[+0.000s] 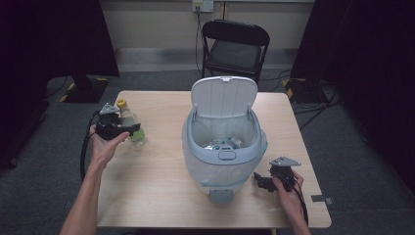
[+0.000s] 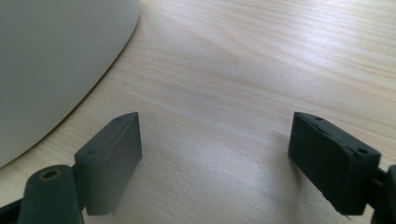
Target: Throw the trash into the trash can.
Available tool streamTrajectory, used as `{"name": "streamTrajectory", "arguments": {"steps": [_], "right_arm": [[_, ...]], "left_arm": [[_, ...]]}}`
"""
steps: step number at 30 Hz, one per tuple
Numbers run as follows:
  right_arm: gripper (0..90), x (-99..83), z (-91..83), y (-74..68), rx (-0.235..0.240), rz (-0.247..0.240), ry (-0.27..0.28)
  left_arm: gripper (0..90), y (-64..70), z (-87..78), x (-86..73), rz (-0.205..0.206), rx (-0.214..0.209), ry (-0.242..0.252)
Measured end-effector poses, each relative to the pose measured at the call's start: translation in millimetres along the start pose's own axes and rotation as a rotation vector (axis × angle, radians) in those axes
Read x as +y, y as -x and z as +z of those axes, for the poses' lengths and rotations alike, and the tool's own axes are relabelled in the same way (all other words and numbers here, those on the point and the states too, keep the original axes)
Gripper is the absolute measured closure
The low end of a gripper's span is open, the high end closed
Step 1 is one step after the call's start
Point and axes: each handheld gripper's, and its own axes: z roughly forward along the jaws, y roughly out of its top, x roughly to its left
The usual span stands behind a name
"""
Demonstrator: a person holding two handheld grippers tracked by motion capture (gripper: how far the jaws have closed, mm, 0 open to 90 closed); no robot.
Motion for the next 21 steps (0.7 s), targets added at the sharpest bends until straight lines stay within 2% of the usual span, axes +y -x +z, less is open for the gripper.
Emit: {"name": "streamTrajectory", "arguments": {"steps": [1,5,9,11,14,17,19,21], "right_arm": [[16.3,0.0,0.0,0.0,0.000,-0.001,0.000],[16.3,0.0,0.0,0.0,0.001,0.000,0.000],[16.3,0.0,-0.1,0.1,0.001,-0.001,-0.001],[16.3,0.0,0.0,0.0,0.000,0.000,0.000],[16.3,0.0,0.0,0.0,0.000,0.000,0.000],[16.3,0.0,-0.1,0.0,0.002,0.000,-0.001],[16.3,0.0,0.0,0.0,0.000,0.000,0.000],[16.3,0.0,0.0,0.0,0.000,0.000,0.000]], "left_arm": [[28.0,4.6,-2.1,-2.1,0.008,-0.009,0.003],[28.0,19.6,-7.3,-8.5,0.051,-0.009,-0.040],[28.0,32.7,-17.0,-13.7,0.063,-0.033,-0.031],[28.0,38.7,-21.2,-16.7,0.076,-0.032,-0.036],[28.0,45.4,-25.9,-23.1,0.068,-0.064,-0.027],[28.0,53.2,-27.9,-26.4,0.098,-0.079,-0.026],[28.0,57.3,-27.8,-30.4,0.090,-0.083,-0.029],[28.0,60.1,-25.8,-34.9,0.104,-0.097,-0.032]]}}
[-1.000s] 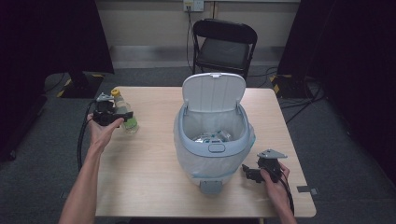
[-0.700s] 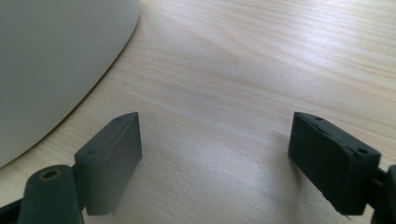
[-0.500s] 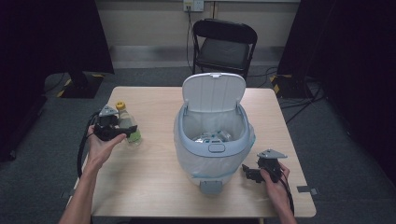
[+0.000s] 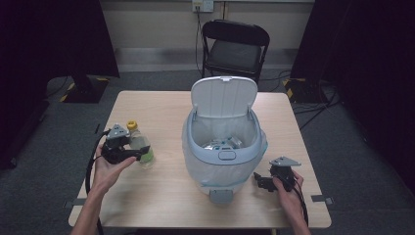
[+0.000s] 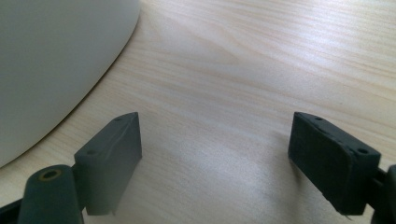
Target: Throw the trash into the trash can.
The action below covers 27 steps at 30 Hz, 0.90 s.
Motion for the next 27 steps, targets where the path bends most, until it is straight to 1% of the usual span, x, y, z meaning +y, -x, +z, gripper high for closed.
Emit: {"name": "streamTrajectory", "arguments": {"steps": [1,2,4,5,6,9,11,14,15,16,17,19,21,22,23,24,25,26,27], "right_arm": [[16.3,0.0,0.0,0.0,0.000,0.001,0.000],[16.3,0.0,0.0,0.0,0.000,0.000,0.000],[16.2,0.0,0.0,0.0,0.000,0.000,0.000],[16.2,0.0,0.0,0.0,0.000,0.000,0.000],[16.2,0.0,0.0,0.0,0.000,-0.001,0.000],[16.2,0.0,0.0,0.0,0.000,0.000,0.000],[16.2,0.0,0.0,-0.1,0.000,0.000,0.000],[16.2,0.0,0.0,0.0,0.000,-0.001,0.000],[16.3,0.0,0.0,-0.1,0.000,0.000,0.000],[16.2,0.0,0.0,0.0,0.000,-0.001,0.000],[16.2,0.0,0.0,0.0,0.000,0.000,0.000],[16.2,0.0,0.0,-0.1,0.000,0.000,0.000],[16.2,0.0,0.0,0.0,0.000,0.000,0.000],[16.2,0.0,0.0,0.0,0.000,0.000,0.000],[16.2,0.0,0.0,-0.1,0.000,0.000,0.000],[16.3,0.0,0.0,-0.1,0.000,0.000,0.000],[16.2,0.0,0.0,-0.1,0.000,0.000,0.000],[16.2,0.0,0.0,0.0,0.000,0.000,0.000],[16.2,0.0,0.0,0.0,0.000,0.000,0.000]], "left_arm": [[28.0,2.3,1.3,-1.7,0.006,0.000,-0.007],[27.9,4.4,1.5,-2.5,0.014,0.005,0.002],[28.0,6.8,1.2,-3.2,0.007,-0.002,0.005],[27.9,7.7,1.6,-4.4,0.010,-0.003,0.018],[27.9,9.0,1.6,-5.1,0.018,0.002,0.020],[27.9,9.7,1.4,-6.1,0.021,0.009,0.026],[27.8,9.5,1.6,-8.6,0.010,0.007,0.042],[27.1,8.5,2.2,-10.3,0.002,-0.009,0.057],[25.3,7.1,2.3,-10.6,0.000,-0.023,0.057],[23.3,6.2,2.7,-11.1,-0.012,-0.029,0.058],[21.4,4.8,3.3,-11.9,-0.014,-0.030,0.057],[17.4,2.3,6.1,-15.5,-0.045,-0.055,0.061],[16.7,2.1,10.4,-21.8,-0.053,-0.061,0.054],[16.6,2.3,12.6,-24.9,-0.067,-0.066,0.042],[16.5,3.6,14.0,-28.7,-0.079,-0.075,0.054],[17.5,4.6,15.7,-31.6,-0.059,-0.059,0.054],[20.7,4.8,19.1,-33.4,-0.031,-0.029,0.025],[21.4,3.7,21.8,-35.0,-0.037,-0.014,0.004],[18.7,2.0,24.2,-36.9,-0.066,-0.039,0.009]]}}
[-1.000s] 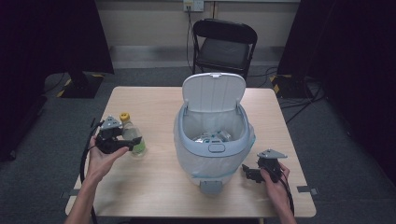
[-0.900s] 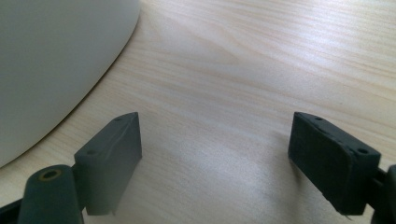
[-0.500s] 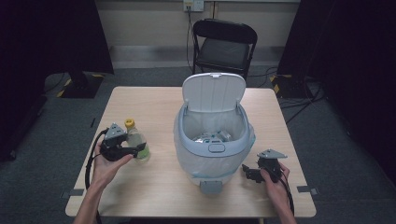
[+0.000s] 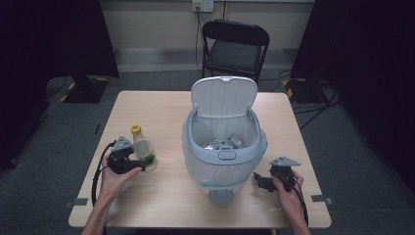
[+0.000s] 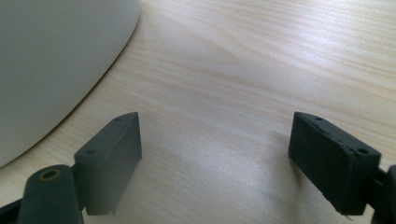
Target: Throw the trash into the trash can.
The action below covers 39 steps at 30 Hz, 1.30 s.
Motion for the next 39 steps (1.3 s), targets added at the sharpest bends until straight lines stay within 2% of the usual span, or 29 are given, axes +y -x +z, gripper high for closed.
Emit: {"name": "streamTrajectory", "arguments": {"steps": [1,3,5,7,9,11,14,16,17,19,21,23,26,28,30,35,38,39], "right_arm": [[16.3,0.0,0.0,0.0,0.000,0.000,0.000],[16.3,0.0,0.0,0.0,0.000,0.000,0.000],[16.2,0.0,0.0,0.0,0.000,0.000,0.000],[16.3,0.0,0.0,0.0,0.000,0.000,0.000],[16.2,0.0,0.0,0.0,0.000,0.000,0.000],[16.2,0.0,0.0,0.0,0.000,0.000,0.000],[16.2,0.0,0.0,0.0,0.000,0.000,0.000],[16.3,0.0,0.0,0.0,0.000,0.000,0.000],[16.3,0.0,0.0,0.0,0.000,0.000,0.000],[16.2,0.0,0.0,0.0,0.000,0.000,0.000],[16.2,0.0,0.0,0.0,0.000,0.000,0.000],[16.2,0.0,0.0,0.0,0.000,0.000,0.000],[16.3,0.0,0.0,0.0,0.000,0.000,0.000],[16.2,0.0,0.0,0.0,0.000,0.000,0.000],[16.2,0.0,0.0,0.0,0.000,0.000,0.000],[16.3,0.0,0.0,0.0,0.000,0.000,0.000],[16.2,0.0,0.0,0.0,0.000,0.000,0.000],[16.3,0.0,0.0,0.0,0.000,0.000,0.000]], "left_arm": [[18.1,-1.4,1.4,-0.9,0.000,-0.006,-0.004],[18.8,-1.2,4.3,-1.8,0.012,0.011,-0.009],[19.2,-0.4,8.1,-3.0,-0.006,-0.018,-0.010],[19.5,4.4,13.3,-6.5,0.016,0.015,-0.001],[19.6,5.6,17.8,-10.0,0.031,0.028,-0.020],[22.6,3.5,18.5,-12.0,0.022,0.022,-0.018],[22.1,1.3,19.9,-13.6,0.008,0.017,-0.020],[24.6,2.9,19.7,-13.6,0.013,0.014,-0.020],[26.4,4.5,18.7,-12.7,0.038,0.029,-0.026],[27.8,8.6,18.5,-11.0,0.059,0.058,-0.032],[28.2,9.7,18.2,-10.3,0.053,0.051,-0.039],[28.3,9.9,17.5,-10.3,0.051,0.034,-0.029],[28.3,13.5,13.8,-8.2,0.050,0.029,-0.001],[28.3,14.5,9.8,-5.9,0.023,-0.001,0.025],[28.3,16.3,5.5,-3.8,0.037,0.010,0.029],[28.3,18.9,-3.1,-2.4,0.017,-0.001,0.055],[28.3,19.3,-10.0,-0.1,0.004,-0.031,0.085],[28.3,20.3,-12.0,1.3,0.003,-0.026,0.091]]}}
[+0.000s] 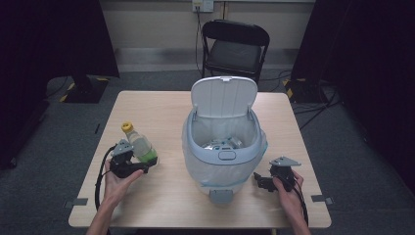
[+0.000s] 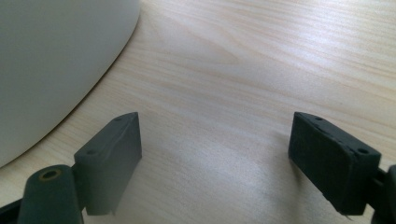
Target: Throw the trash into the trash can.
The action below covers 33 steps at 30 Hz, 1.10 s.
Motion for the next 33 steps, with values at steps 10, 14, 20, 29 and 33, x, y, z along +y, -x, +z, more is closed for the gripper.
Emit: {"name": "streamTrajectory", "arguments": {"steps": [10,14,20,29,33], "right_arm": [[16.2,0.0,0.0,0.0,0.000,0.000,0.000],[16.2,0.0,0.0,0.0,0.000,0.000,0.000],[16.2,0.0,-0.1,0.1,0.001,0.000,-0.001],[16.2,0.0,0.0,0.0,0.000,0.000,0.000],[16.2,0.0,0.0,0.0,0.000,0.000,0.000]], "left_arm": [[28.3,13.5,-16.2,15.8,-0.008,-0.053,0.077],[28.3,17.9,-19.3,21.0,-0.007,-0.053,0.089],[28.3,26.6,-28.4,32.5,0.005,-0.067,0.125],[28.3,40.0,-48.9,50.3,0.038,-0.071,0.201],[28.3,46.3,-55.5,59.5,0.062,-0.077,0.229]]}}
